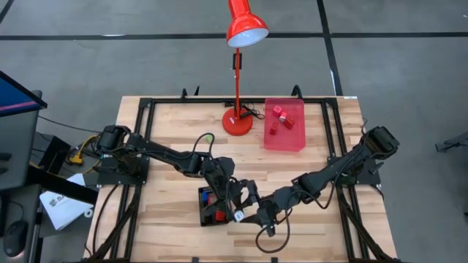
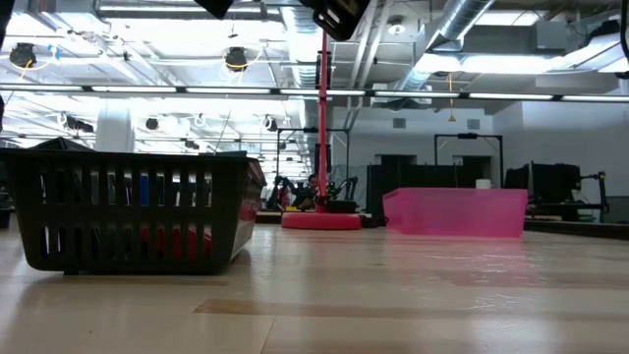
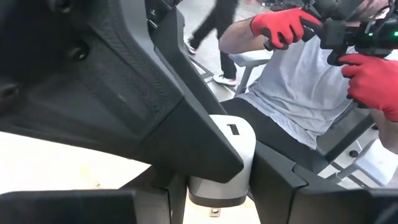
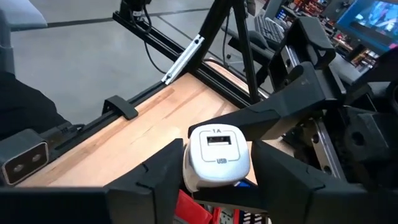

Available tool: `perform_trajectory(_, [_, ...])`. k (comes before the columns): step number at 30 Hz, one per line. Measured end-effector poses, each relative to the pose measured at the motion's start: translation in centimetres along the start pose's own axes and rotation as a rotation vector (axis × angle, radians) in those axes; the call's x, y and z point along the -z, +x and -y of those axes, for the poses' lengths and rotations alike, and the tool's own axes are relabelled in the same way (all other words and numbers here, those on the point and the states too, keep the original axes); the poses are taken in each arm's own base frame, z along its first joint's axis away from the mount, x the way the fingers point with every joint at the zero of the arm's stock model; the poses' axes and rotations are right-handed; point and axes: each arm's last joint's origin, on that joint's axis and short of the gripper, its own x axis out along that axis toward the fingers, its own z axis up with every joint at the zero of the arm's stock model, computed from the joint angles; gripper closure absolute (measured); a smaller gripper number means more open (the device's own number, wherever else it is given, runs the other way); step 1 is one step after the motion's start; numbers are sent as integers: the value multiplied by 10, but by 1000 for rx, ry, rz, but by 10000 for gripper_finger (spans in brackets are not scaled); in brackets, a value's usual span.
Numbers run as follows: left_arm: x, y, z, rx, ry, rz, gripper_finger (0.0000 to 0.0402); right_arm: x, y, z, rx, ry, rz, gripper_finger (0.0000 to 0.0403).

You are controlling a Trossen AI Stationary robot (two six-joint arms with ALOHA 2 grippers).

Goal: Pick & Place Office items

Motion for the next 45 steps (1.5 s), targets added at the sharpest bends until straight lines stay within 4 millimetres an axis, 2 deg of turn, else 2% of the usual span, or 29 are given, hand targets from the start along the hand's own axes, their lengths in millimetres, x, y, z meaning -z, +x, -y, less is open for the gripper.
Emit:
perform_trajectory(10, [1, -3, -4, -8, -37, 2, 251, -1, -1, -5, -1, -13, -13, 289])
perform_trajectory(17, [2, -10, -12, -24, -106, -4, 243, -14, -5, -14, 29, -49, -77, 289])
perform_trajectory(23, [3, -15, -16, -44, -126, -13, 215, -29, -10, -25, 11, -58, -124, 289])
perform_trajectory(29, [-8, -41, -11, -175, -117, -38, 181, -31, -15, -37, 12, -33, -154, 289])
perform_trajectory(36, [-12, -82, 15, -437, -147, -127, 161, -17, -26, -46, 137, -6, -359, 289])
perform_trajectory(38, [-2, -92, 26, -536, -162, -147, 161, -11, -30, -44, 191, 30, -424, 289])
perform_trajectory(41, [22, -104, 37, -722, -196, -177, 164, -7, -38, -36, 297, 88, -481, 289])
perform_trajectory(45, [53, -121, 46, -972, -247, -121, 168, -8, -52, -20, 504, 164, -493, 289])
